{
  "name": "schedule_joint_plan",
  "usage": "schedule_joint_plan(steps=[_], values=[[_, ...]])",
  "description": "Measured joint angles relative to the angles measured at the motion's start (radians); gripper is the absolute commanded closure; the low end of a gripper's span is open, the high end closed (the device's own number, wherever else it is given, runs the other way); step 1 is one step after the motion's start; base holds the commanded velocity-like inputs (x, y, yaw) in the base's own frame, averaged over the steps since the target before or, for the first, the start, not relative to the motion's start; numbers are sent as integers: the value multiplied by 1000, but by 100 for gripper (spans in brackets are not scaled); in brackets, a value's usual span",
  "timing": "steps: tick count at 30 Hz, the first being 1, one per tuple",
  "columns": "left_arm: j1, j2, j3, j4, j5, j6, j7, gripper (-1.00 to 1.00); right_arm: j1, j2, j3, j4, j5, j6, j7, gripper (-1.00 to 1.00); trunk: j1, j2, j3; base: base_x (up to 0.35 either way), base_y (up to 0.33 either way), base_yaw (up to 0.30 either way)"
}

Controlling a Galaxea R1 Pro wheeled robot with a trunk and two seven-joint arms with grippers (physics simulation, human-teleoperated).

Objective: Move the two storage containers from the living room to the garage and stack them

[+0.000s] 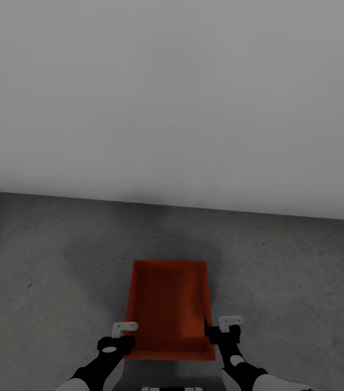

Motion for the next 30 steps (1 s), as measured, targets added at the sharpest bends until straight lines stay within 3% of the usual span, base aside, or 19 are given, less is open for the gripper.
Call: schedule_joint_plan(steps=[24,30], values=[[0,0,0,0,0,0,0,-100,0,0,1,0,1,-1,4,-100,-92,168,75,0,0,0],[0,0,0,0,0,0,0,-100,0,-1,6,0,1,-6,50,-100,-115,210,94,0,0,0]])
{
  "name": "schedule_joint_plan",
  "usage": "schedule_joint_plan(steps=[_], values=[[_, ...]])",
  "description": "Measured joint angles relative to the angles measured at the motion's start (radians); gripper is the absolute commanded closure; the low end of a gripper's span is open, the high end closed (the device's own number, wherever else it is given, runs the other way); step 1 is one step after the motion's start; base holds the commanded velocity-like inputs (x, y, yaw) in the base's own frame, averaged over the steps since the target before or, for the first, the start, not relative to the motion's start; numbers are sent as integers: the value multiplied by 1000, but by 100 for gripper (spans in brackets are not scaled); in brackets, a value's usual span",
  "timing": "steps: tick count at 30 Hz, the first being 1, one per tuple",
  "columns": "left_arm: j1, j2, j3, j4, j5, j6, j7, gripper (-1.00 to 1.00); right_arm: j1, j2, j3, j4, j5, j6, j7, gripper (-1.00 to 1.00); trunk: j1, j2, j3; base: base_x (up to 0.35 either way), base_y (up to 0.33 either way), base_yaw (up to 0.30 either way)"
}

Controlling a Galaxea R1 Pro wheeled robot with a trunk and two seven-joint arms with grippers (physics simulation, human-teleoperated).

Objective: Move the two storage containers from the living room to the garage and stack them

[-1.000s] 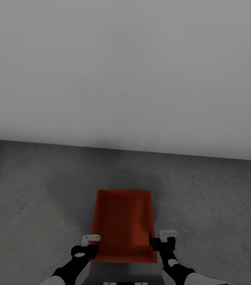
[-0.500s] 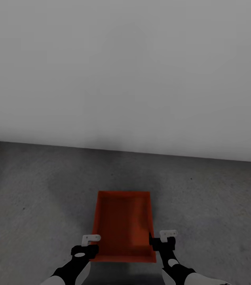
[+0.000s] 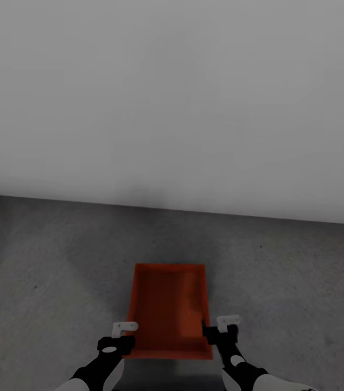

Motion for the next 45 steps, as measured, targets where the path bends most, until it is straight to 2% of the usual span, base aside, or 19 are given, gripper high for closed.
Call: schedule_joint_plan(steps=[7,10,45], values=[[0,0,0,-1,0,0,0,-100,0,-11,0,1,-2,-10,119,-100,-27,49,22,0,0,0],[0,0,0,-1,0,0,0,-100,0,-18,0,1,-1,-10,140,-100,-38,70,31,0,0,0],[0,0,-2,-1,0,0,0,-100,0,-20,0,2,-13,-10,146,-100,-173,315,141,0,0,0]])
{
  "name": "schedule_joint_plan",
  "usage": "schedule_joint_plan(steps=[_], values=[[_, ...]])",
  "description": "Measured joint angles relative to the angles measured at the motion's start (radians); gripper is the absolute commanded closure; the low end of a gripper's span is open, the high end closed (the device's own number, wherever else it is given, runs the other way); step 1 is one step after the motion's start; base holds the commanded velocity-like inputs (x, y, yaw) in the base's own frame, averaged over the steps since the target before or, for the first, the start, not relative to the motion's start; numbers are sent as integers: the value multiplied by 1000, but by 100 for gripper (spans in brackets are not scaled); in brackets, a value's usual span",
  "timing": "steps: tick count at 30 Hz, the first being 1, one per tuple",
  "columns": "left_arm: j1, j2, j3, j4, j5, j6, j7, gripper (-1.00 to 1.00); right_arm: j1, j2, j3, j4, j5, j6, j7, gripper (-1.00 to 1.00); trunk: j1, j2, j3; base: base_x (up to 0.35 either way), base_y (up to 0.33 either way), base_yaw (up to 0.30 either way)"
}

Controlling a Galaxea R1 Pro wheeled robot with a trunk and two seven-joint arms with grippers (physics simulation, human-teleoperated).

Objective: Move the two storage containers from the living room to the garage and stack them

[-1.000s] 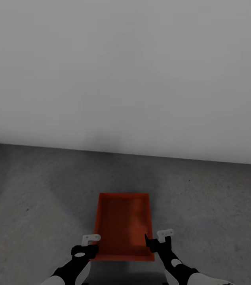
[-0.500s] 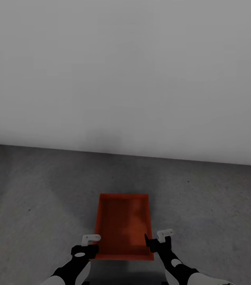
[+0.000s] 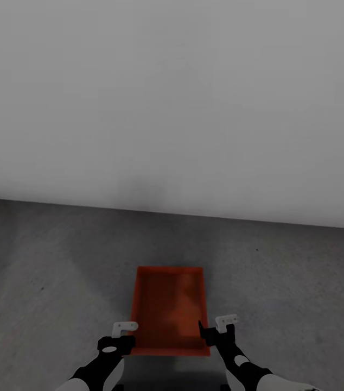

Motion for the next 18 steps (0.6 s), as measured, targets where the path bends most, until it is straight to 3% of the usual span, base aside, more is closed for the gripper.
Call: schedule_joint_plan(steps=[18], values=[[0,0,0,0,0,0,0,-100,0,-2,0,0,0,2,0,-100,-69,126,56,0,0,0]])
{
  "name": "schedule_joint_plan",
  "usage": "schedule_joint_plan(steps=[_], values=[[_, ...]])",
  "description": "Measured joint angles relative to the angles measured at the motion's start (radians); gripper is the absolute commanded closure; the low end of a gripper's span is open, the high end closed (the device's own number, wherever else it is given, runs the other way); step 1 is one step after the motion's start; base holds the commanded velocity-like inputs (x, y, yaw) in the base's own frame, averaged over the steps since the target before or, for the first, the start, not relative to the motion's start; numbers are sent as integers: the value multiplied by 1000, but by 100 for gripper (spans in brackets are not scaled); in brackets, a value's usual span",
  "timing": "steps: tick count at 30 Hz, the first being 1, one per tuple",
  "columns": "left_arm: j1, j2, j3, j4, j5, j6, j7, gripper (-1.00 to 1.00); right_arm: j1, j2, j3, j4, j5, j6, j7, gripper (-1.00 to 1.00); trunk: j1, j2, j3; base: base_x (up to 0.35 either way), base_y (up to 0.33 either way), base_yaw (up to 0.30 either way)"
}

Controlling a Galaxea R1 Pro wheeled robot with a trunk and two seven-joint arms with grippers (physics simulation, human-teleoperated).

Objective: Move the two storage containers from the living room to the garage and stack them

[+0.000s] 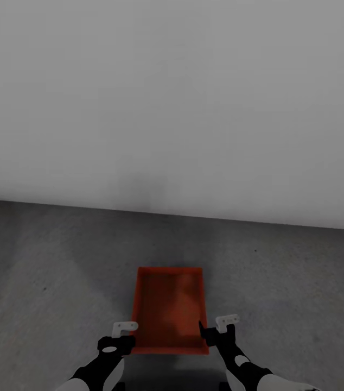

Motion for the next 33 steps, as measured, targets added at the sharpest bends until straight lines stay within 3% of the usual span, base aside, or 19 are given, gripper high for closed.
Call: schedule_joint_plan(steps=[12,33], values=[[0,0,0,0,0,0,0,-100,0,4,-1,0,0,0,-3,-100,-46,84,38,0,0,0],[0,-1,0,-2,-1,-1,0,-100,0,5,-4,0,-2,-2,-4,-100,-46,84,38,0,0,0]])
